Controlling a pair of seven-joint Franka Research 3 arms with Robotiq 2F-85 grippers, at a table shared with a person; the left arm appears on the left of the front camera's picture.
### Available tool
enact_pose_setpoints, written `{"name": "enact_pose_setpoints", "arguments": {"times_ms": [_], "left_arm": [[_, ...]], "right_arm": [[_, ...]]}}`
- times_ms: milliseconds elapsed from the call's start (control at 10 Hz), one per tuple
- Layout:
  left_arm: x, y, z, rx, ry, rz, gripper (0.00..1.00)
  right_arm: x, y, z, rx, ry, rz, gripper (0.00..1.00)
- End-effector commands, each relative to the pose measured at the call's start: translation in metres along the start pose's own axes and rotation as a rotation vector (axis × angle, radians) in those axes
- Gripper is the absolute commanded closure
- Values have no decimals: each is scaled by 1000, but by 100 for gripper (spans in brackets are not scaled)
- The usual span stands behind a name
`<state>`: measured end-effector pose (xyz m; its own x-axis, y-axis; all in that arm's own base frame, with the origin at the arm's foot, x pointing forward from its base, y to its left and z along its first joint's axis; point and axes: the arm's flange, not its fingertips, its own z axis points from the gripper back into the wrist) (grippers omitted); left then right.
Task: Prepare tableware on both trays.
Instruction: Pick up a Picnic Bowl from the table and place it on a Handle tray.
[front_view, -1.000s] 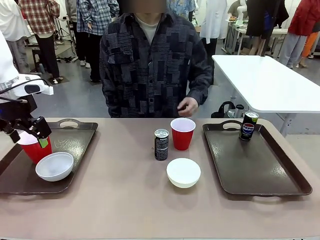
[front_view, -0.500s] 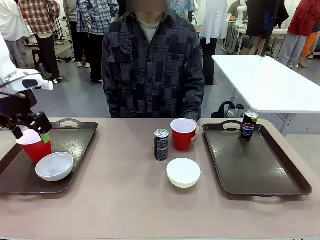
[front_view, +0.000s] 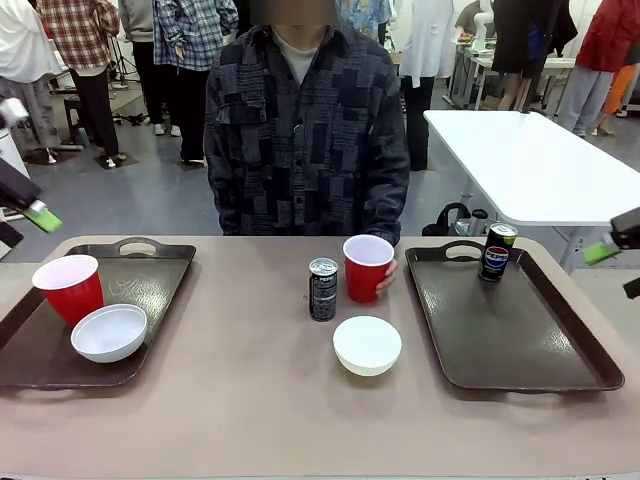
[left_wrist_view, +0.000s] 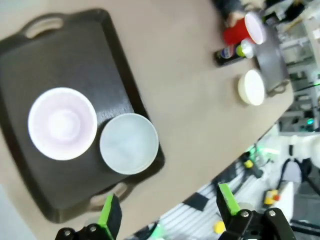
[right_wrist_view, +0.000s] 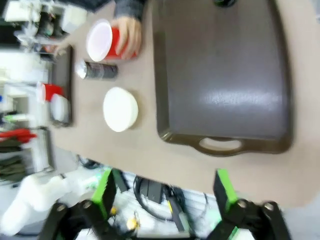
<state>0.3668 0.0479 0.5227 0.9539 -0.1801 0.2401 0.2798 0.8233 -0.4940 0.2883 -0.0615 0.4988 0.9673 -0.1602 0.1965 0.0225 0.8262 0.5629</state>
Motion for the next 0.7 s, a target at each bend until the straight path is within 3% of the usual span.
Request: {"name": "enact_pose_setpoints", "arguments": {"times_ms": [0,400,600], "left_arm": [[-18,37,14,-119,-68,92,0],[-54,117,45,-254,-204,242,0],[-63,155,50,-332,-237,279,0]], "right_arm": [[3,36,-9,-97,51,12,0],[28,118,-49,-214,183,-12,0],[39,128,-82,-302,195,-41,0]]}}
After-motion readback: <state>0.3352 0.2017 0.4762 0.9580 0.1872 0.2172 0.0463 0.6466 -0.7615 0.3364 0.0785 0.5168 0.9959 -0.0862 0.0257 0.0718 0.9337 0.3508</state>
